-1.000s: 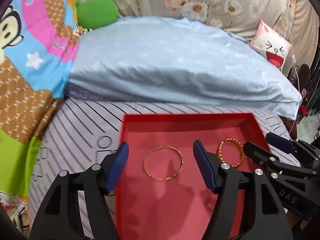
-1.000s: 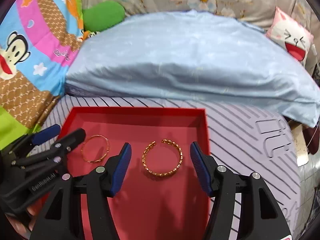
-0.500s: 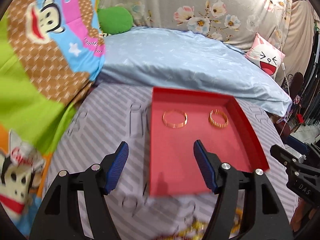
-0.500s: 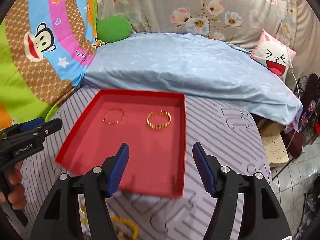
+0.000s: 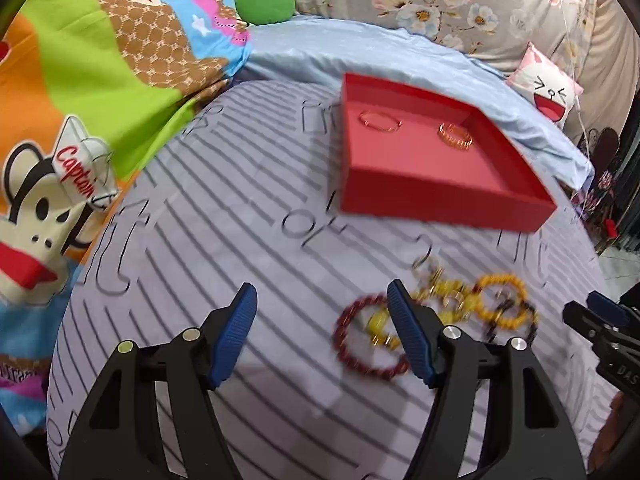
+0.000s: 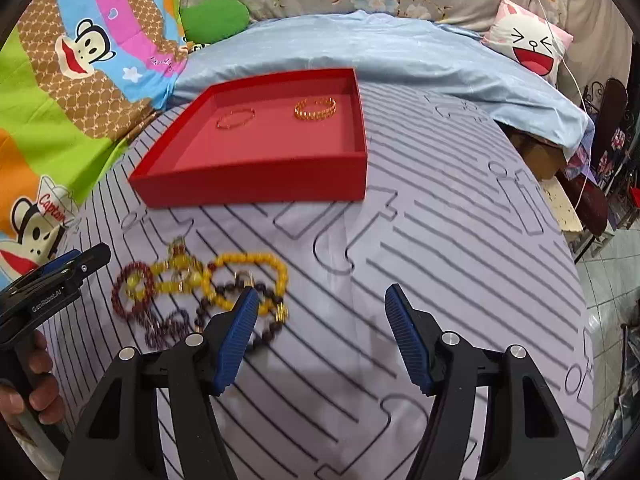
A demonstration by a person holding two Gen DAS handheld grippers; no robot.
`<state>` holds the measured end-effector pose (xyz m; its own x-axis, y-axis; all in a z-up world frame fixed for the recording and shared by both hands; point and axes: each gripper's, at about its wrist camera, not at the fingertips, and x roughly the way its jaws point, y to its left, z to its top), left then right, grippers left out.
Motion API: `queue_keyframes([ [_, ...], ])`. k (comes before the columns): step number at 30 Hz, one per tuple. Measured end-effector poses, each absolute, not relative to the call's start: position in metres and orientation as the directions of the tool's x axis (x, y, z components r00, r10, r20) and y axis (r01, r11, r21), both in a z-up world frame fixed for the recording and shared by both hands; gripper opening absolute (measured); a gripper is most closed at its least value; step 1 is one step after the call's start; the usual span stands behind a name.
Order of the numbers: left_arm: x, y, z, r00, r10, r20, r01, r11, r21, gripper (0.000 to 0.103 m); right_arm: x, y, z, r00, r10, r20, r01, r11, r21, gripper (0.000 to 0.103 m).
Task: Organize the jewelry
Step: 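Withdraw both tools from the tray back to the bead bracelets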
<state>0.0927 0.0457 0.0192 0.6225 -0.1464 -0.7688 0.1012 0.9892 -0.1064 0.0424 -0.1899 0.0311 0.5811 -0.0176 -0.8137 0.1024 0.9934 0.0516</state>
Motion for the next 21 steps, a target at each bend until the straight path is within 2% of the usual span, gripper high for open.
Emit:
queue_keyframes([
  [7,0.083,0.043,-0.001,0.603,-0.120,-0.789,0.114,0.991,-0.063,0.063,0.026,-0.184,0.023,0.574,-0.016,-0.819,0.103,0.993,0.052,0.064],
  [13,0.078,0.042,-0.008,0.612,-0.090,-0.786,0.108,0.994,-0.029,0.055,0.023,-0.183,0.022,0.574,-0.017,-0.819,0.102,0.993,0.051,0.064],
  [19,0.076,0.044,-0.007,0.630,-0.093,-0.771,0.100,0.994,-0.039,0.024,0.027,-0.182,0.017,0.575,-0.016,-0.818,0.102,0.993,0.052,0.064],
  [21,0.075,0.045,-0.007,0.630,-0.106,-0.769,0.101,0.993,-0.053,0.010,0.032,-0.182,0.015,0.576,-0.018,-0.818,0.101,0.994,0.049,0.063],
])
